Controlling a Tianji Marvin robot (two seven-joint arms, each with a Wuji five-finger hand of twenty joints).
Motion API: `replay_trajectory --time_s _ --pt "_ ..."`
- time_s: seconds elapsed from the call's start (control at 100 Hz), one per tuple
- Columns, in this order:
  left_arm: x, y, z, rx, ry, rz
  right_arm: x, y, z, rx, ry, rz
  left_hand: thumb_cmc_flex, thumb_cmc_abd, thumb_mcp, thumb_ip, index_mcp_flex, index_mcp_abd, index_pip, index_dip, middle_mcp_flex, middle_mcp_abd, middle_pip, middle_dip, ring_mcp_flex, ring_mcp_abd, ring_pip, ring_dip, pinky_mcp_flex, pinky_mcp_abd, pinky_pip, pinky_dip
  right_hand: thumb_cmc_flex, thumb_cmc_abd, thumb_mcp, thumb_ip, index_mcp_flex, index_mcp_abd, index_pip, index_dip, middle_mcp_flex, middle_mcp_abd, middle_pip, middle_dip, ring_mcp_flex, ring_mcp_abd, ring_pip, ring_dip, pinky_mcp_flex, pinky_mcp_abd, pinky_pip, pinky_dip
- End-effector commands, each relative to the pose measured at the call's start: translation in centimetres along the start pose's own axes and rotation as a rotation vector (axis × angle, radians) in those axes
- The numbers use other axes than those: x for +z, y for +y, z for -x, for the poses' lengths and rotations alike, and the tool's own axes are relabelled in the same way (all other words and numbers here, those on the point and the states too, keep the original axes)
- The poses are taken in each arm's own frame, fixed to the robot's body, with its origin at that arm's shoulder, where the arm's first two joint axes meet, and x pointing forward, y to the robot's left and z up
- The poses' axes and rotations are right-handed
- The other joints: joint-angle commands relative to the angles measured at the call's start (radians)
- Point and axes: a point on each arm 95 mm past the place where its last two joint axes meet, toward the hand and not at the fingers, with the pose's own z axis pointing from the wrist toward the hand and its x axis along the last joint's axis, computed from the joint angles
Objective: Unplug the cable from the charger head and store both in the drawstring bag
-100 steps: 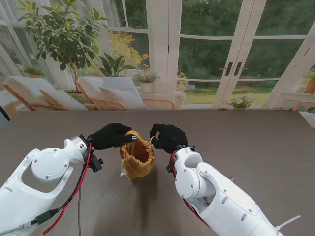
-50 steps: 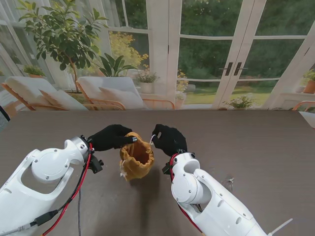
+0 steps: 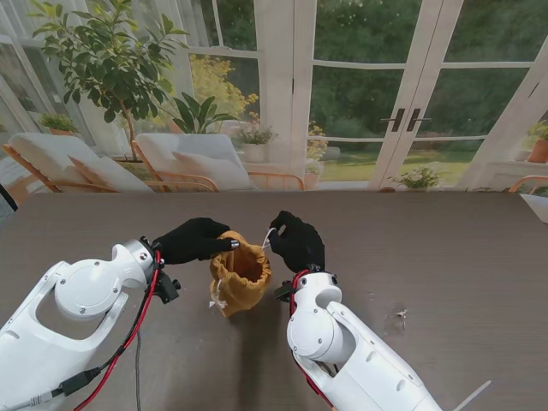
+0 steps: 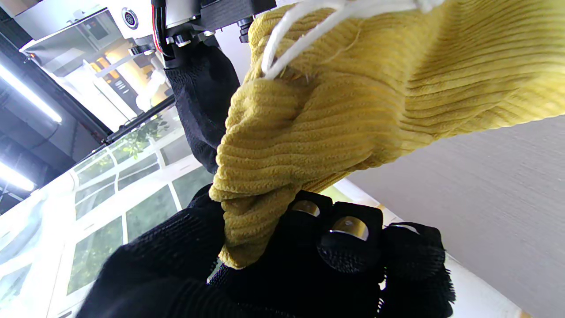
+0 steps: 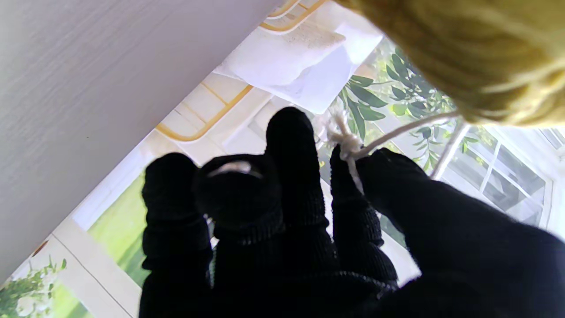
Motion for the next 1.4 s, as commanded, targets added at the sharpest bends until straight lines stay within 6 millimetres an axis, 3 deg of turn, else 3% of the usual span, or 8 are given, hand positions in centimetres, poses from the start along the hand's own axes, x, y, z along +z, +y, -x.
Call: replay_trajectory --time_s 0.0,0.4,0.55,0.77,1.02,1.18,1.28,1.39 --pt "-0.1 0.1 -0.3 -0.002 0.004 0.011 -0.2 -0.5 -0.3 0.019 0.012 -0.002 0.024 0.002 0.000 0.000 0.016 0.004 0.015 0.002 -0.022 -0.002 -0.002 0.007 -0.016 0.014 -0.005 0.005 -0.025 -0.034 -0.001 0.026 0.023 0.029 -0.036 -0.029 -0.031 -0.039 0.036 0.026 0.038 0.004 0.025 0.018 0.032 -0.017 0.032 0.013 0.299 0.024 0.050 -0.001" --pt "-0.1 0.2 0.2 -0.016 -0.022 0.002 -0.1 0.5 -0.8 0.093 0.131 0.049 0.035 0.006 -0.019 0.005 0.010 0.011 0.005 -0.004 -0.024 0.000 -0.004 0.006 -0.017 0.017 -0.005 0.004 -0.026 -0.031 -0.002 0.027 0.025 0.015 -0.011 -0.033 -0.039 -0.059 0.068 0.058 0.038 0.007 0.046 0.025 0.032 -0.028 0.017 0.002 0.303 0.009 0.053 -0.005" --pt "-0.1 0.2 0.2 -0.024 -0.035 -0.010 0.2 0.8 -1.0 0.053 0.181 0.074 0.064 0.010 -0.061 0.015 -0.001 0.018 -0.009 -0.022 -0.027 0.005 -0.008 0.004 -0.019 0.018 -0.007 0.003 -0.029 -0.029 -0.003 0.028 0.022 0.006 0.011 -0.039 -0.037 -0.037 0.079 0.066 0.056 0.000 0.059 0.028 0.033 -0.044 0.047 0.015 0.332 0.002 0.063 -0.010" --pt "0.0 0.1 0.5 -0.045 -0.058 -0.035 0.7 1.5 -1.4 -0.025 0.260 0.145 0.125 0.007 -0.141 0.041 -0.020 0.029 -0.052 -0.097 -0.037 0.018 -0.038 -0.019 -0.038 0.041 -0.036 -0.010 -0.043 -0.019 -0.018 0.032 0.016 -0.010 0.065 -0.058 -0.052 0.046 0.137 0.052 0.099 -0.013 0.089 0.033 0.035 -0.085 0.100 0.039 0.396 -0.018 0.081 -0.032" --pt "0.0 0.0 1.2 -0.074 -0.082 -0.082 1.1 2.5 -2.1 -0.120 0.372 0.220 0.209 -0.038 -0.225 0.080 -0.015 0.021 -0.206 -0.312 -0.049 0.063 -0.228 -0.169 -0.101 0.125 -0.193 -0.112 -0.099 0.009 -0.088 -0.017 0.001 -0.014 0.097 -0.071 -0.061 0.081 0.175 0.044 0.132 -0.026 0.115 0.034 0.037 -0.130 0.159 0.067 0.438 -0.055 0.127 -0.038" --pt "0.1 -0.1 1.6 -0.089 -0.094 -0.112 0.9 3.1 -2.7 -0.135 0.419 0.210 0.222 -0.057 -0.232 0.091 -0.001 0.030 -0.324 -0.435 -0.052 0.080 -0.301 -0.236 -0.106 0.140 -0.231 -0.126 -0.104 0.014 -0.094 -0.032 0.001 -0.011 0.096 -0.073 -0.065 0.081 0.181 0.044 0.132 -0.028 0.118 0.033 0.036 -0.137 0.158 0.067 0.437 -0.067 0.126 -0.044" --pt "-0.1 -0.1 1.9 -0.093 -0.103 -0.127 0.9 3.5 -3.2 -0.142 0.437 0.200 0.194 -0.071 -0.209 0.092 0.004 0.033 -0.454 -0.498 -0.074 0.095 -0.393 -0.332 -0.126 0.144 -0.277 -0.139 -0.126 0.011 -0.111 -0.048 0.002 -0.011 0.095 -0.073 -0.065 0.081 0.181 0.043 0.132 -0.028 0.118 0.033 0.037 -0.140 0.156 0.067 0.437 -0.071 0.125 -0.046" --pt "-0.3 0.0 2.2 -0.104 -0.110 -0.147 0.8 3.8 -3.7 -0.140 0.439 0.196 0.084 -0.081 -0.105 0.088 -0.005 0.041 -0.658 -0.537 -0.122 0.125 -0.556 -0.500 -0.180 0.172 -0.417 -0.189 -0.192 0.009 -0.165 -0.108 0.004 -0.014 0.095 -0.072 -0.065 0.081 0.181 0.043 0.132 -0.026 0.119 0.033 0.037 -0.138 0.158 0.068 0.437 -0.069 0.128 -0.046"
